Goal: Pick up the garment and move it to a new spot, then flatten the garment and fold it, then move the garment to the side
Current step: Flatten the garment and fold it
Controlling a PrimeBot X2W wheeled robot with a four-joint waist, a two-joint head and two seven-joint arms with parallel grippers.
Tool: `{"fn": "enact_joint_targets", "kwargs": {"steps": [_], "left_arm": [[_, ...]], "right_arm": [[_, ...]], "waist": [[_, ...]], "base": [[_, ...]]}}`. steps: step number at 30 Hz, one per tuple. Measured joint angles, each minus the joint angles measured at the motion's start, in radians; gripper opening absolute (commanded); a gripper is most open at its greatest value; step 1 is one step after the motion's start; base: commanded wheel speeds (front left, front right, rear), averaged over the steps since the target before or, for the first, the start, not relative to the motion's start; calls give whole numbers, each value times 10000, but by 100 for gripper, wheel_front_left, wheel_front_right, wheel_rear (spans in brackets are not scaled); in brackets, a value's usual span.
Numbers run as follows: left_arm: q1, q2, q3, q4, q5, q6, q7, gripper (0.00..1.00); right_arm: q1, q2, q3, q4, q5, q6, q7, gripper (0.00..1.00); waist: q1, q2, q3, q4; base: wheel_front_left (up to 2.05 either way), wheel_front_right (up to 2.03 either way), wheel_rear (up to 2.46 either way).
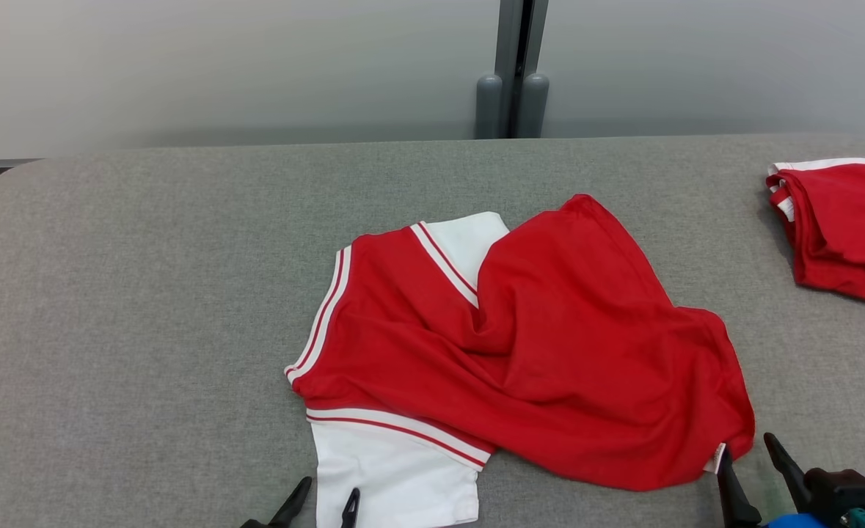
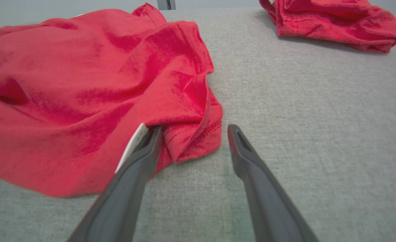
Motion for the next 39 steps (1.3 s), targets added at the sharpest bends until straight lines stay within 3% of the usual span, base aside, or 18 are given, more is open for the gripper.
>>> {"fn": "enact_joint_targets", "kwargs": {"steps": [5, 15, 16, 18, 19, 20, 21, 27, 39], "left_arm": [[5, 81, 82, 144, 6, 0, -2, 100], [-141, 184, -922, 652, -621, 2, -56, 100], [-193, 201, -1062, 742, -708, 2, -69, 100], [-307, 222, -1262, 918, -897, 2, -94, 96], [-389, 232, -1392, 1007, -1053, 4, -102, 78], [-459, 226, -1429, 1089, -1210, 4, -102, 40], [-546, 236, -1480, 1170, -1302, 4, -102, 2], [-31, 374, -1467, 297, -1538, 0, -27, 0], [789, 755, -384, -2767, -2274, 0, -8, 0]], "right_arm": [[-122, 4, -4, 46, -44, 0, 0, 100], [-139, -38, 94, 761, 46, 0, -2, 100], [-154, -48, 105, 828, 54, 0, 0, 89], [-200, -54, 150, 884, 92, 0, -2, 53], [-227, -50, 178, 918, 104, 0, -2, 37], [-274, -50, 215, 972, 104, 0, -2, 11], [-332, -52, 257, 1024, 104, 0, 0, 0], [-377, -104, 466, 1007, 205, 0, 0, 0], [396, -483, 1484, -991, 675, 2, -2, 0]], "waist": [[0, 0, 19, 90], [0, 0, -123, 153], [-1, -1, -137, 144], [-1, 0, -155, 121], [-1, 0, -160, 112], [-1, 0, -163, 106], [-1, 0, -164, 96], [0, 0, -254, 100], [-1, 0, -390, -79]], "base": [[0, 0, 0], [0, 0, 0], [0, 0, 0], [0, 0, 0], [0, 0, 0], [0, 0, 0], [0, 0, 0], [0, 0, 0], [0, 0, 0]]}}
